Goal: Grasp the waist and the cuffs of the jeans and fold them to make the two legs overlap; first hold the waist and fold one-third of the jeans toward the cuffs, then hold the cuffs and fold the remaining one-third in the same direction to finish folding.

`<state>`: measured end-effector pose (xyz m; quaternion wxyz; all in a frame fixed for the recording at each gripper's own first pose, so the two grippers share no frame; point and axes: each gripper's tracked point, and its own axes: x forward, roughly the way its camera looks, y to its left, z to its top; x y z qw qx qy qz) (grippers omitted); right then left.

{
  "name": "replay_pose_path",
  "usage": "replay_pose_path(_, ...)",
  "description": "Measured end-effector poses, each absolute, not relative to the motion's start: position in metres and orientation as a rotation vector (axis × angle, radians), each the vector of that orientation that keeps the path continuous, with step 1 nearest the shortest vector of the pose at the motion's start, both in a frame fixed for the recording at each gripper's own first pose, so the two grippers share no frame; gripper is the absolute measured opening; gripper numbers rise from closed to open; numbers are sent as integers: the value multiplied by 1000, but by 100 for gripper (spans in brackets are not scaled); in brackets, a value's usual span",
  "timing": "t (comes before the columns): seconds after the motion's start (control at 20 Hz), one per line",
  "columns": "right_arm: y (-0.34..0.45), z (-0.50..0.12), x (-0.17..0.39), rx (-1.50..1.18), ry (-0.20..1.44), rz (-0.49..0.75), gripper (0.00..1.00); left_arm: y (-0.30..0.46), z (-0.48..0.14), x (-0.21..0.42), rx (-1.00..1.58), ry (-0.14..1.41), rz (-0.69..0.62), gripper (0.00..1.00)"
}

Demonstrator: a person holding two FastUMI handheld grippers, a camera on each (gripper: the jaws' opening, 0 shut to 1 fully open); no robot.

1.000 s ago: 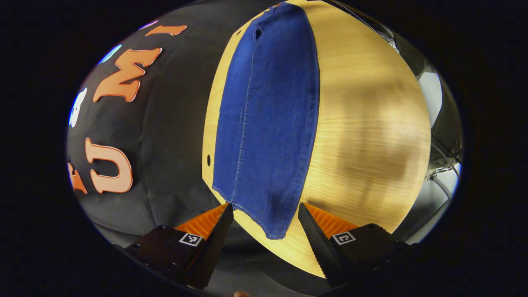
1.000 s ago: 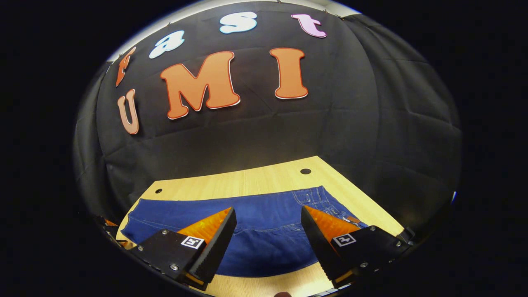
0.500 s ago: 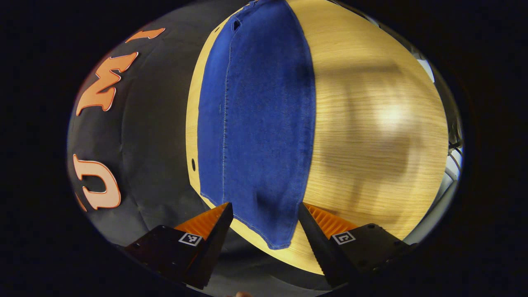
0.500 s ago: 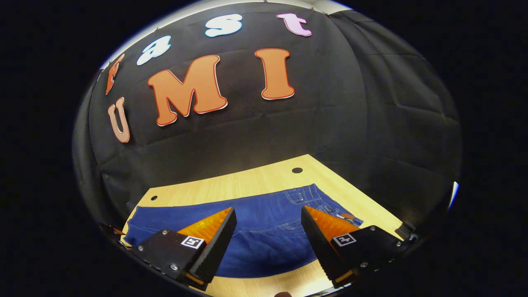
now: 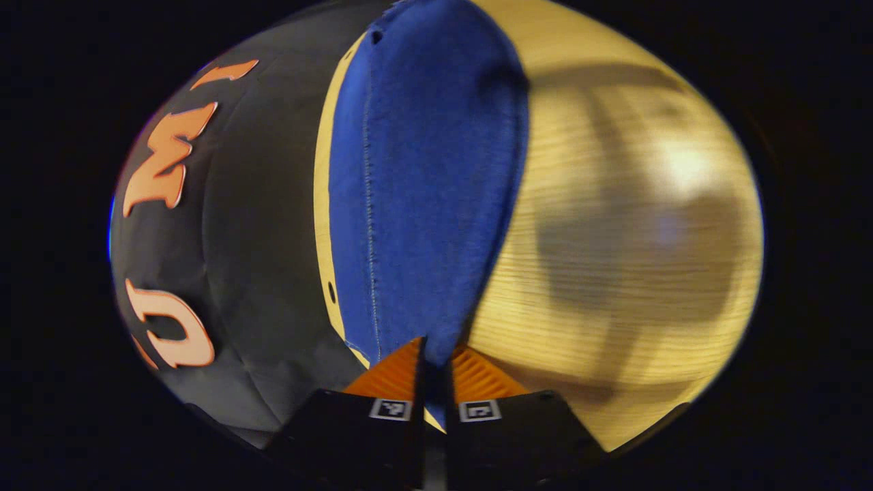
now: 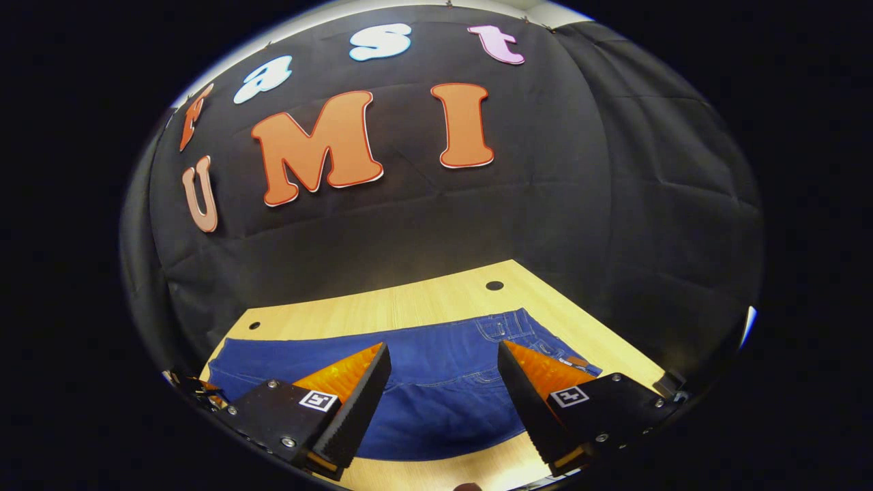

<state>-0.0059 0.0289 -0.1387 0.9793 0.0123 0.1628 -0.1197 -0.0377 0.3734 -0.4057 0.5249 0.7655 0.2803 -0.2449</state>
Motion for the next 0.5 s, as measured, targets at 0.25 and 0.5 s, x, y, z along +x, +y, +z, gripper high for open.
replay_pose_path(0.25,-20,-119,-6,-314,248,-302,98,380,-402,-53,1694,756,-517,1)
replay_pose_path(0.5,-53,-118,-18,-748,248,-208,98,377,-399,-63,1665,807,-487,1)
